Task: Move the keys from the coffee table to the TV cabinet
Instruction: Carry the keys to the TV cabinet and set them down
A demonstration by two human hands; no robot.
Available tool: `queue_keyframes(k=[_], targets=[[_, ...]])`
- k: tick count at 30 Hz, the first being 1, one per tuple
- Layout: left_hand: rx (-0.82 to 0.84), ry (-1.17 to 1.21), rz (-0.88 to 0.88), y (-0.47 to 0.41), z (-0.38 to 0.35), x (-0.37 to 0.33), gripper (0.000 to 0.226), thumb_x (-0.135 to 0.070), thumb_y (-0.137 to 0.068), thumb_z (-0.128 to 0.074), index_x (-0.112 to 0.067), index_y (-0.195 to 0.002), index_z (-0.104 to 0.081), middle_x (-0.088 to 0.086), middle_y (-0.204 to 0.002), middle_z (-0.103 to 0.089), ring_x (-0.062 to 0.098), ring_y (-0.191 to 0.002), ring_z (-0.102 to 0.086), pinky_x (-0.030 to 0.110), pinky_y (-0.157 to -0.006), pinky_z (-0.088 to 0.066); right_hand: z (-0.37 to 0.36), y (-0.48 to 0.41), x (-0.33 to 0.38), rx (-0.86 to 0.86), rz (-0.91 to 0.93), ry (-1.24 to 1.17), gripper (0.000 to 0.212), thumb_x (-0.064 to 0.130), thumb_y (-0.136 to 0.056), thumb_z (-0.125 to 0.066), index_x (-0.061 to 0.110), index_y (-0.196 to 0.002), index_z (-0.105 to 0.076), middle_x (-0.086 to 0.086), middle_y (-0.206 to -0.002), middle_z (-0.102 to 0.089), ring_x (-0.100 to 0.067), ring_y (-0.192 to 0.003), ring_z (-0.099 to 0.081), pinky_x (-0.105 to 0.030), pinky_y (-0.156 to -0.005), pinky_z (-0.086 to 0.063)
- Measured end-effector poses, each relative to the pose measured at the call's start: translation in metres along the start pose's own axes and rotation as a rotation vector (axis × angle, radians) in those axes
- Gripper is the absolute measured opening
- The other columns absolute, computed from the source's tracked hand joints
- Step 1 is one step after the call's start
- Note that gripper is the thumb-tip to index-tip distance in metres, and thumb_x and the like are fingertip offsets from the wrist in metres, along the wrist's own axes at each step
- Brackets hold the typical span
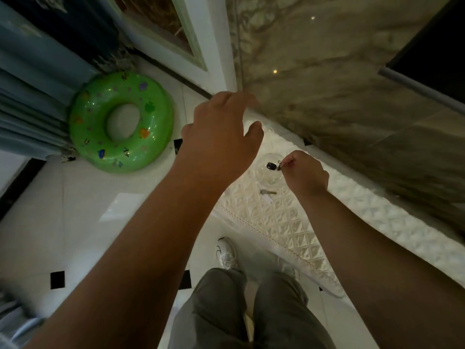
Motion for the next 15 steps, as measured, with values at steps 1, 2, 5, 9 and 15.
queue_keyframes(k=[1,2,5,9,15], targets=[[0.005,0.001,-0.007,-0.002,-0.007,0.003,0.042,-0.040,-0.090,-0.051,-0.029,-0.130,-0.054,-0.003,-0.133,-0.052,0.023,-0.123,-0.046,0.052,-0.100,-0.039,-0.007,-0.003,-0.003,-0.005,0.001,0.007,0.017,0.029,-0.092,-0.050,0.032,-0.092,-0.066,0.009,-0.093,-0.068,-0.023,-0.091,-0.061,-0.036,-0.072,-0.038],[0.009,0.001,-0.013,-0.004,-0.015,0.006,0.042,-0.040,-0.090,-0.051,-0.028,-0.131,-0.054,-0.003,-0.133,-0.052,0.024,-0.123,-0.046,0.052,-0.100,-0.039,-0.013,-0.007,-0.007,-0.010,0.003,0.013,0.016,0.030,-0.092,-0.050,0.032,-0.093,-0.066,0.009,-0.093,-0.068,-0.023,-0.091,-0.061,-0.035,-0.071,-0.036],[0.019,0.000,-0.022,-0.009,-0.037,0.015,0.044,-0.040,-0.090,-0.050,-0.026,-0.132,-0.053,-0.001,-0.134,-0.052,0.024,-0.125,-0.045,0.052,-0.102,-0.038,-0.031,-0.016,-0.017,0.010,-0.011,0.021,0.016,0.029,-0.092,-0.050,0.033,-0.094,-0.066,0.009,-0.093,-0.067,-0.023,-0.092,-0.060,-0.035,-0.072,-0.034],[0.037,0.000,-0.014,-0.012,-0.062,0.023,0.043,-0.039,-0.092,-0.051,-0.027,-0.134,-0.052,-0.002,-0.135,-0.050,0.023,-0.124,-0.045,0.052,-0.102,-0.038,-0.051,-0.027,-0.030,0.013,-0.035,-0.012,0.015,0.029,-0.091,-0.051,0.034,-0.092,-0.065,0.011,-0.092,-0.067,-0.021,-0.089,-0.060,-0.036,-0.075,-0.039],[0.024,0.008,-0.031,-0.013,-0.086,0.033,0.043,-0.037,-0.092,-0.053,-0.026,-0.134,-0.052,-0.003,-0.137,-0.049,0.020,-0.124,-0.045,0.050,-0.101,-0.039,-0.072,-0.035,-0.036,0.010,-0.016,-0.039,0.020,0.027,-0.092,-0.047,0.032,-0.094,-0.066,0.009,-0.093,-0.069,-0.021,-0.088,-0.061,-0.040,-0.081,-0.047]])
Point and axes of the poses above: each hand's wrist, its own y-axis away from the middle knuckle, its own z-axis out of the back of the hand, x = y × z, the point moved 2 cm from there along -y, towards the middle knuckle
